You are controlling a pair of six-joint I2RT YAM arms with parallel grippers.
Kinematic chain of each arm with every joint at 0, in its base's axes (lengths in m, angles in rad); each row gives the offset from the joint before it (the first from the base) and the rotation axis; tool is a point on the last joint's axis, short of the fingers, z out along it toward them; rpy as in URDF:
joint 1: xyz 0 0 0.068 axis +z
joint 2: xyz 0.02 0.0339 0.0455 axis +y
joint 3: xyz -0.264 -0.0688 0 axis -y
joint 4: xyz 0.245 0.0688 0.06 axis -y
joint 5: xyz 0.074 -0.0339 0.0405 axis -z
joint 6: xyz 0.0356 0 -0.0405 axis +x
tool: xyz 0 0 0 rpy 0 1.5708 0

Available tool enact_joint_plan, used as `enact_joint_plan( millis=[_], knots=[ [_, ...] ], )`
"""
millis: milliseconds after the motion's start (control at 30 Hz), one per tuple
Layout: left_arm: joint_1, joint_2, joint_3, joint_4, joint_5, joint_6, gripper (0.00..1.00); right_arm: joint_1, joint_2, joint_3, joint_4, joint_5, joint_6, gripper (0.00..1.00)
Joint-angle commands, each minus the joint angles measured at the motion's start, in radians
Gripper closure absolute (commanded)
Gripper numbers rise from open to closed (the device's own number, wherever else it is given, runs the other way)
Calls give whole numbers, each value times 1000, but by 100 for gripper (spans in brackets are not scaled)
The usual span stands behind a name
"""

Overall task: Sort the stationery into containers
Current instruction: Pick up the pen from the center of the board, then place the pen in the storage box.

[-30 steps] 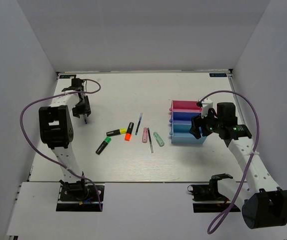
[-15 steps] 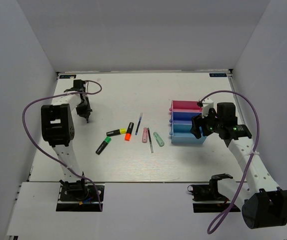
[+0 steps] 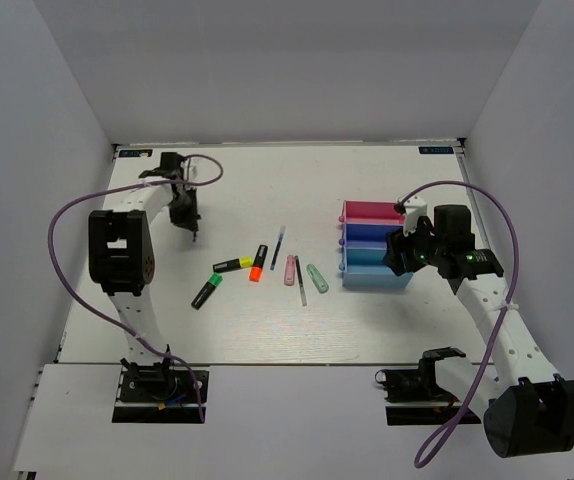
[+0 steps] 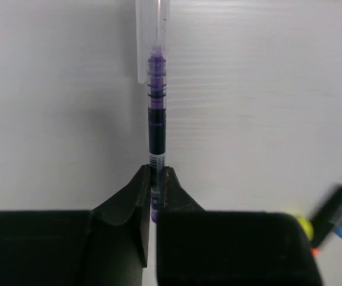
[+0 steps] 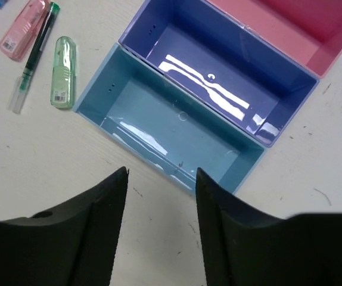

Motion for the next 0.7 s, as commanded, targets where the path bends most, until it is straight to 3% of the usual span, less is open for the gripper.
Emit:
enact_joint_plan(
  millis=[0, 33, 100, 133, 367, 400, 567, 667],
  knots=[
    [-119, -117, 144, -39, 165, 92, 99, -1, -10, 14, 23, -47, -10, 51],
    [-176, -120, 177, -39, 225, 101, 99, -2, -9, 9, 34, -47, -13, 76],
    [-234, -126, 227, -14, 271, 119, 99, -1, -21, -14, 64, -54, -24, 96],
    [-273, -121, 263, 2, 286, 156, 99, -1, -23, -18, 67, -57, -50, 100],
    [-462, -75, 342, 180, 485, 279, 99, -2, -35, -74, 113, -158, -180, 100],
    [-472, -57, 336, 262, 522, 288, 99, -2, -44, -81, 117, -169, -217, 100],
    [-557, -12, 287, 540, 580, 298, 99, -1, -76, -117, 159, -172, -262, 100],
    [-595, 70, 372, 593, 572, 307, 99, -1, -78, -115, 159, -171, -263, 100]
  ],
)
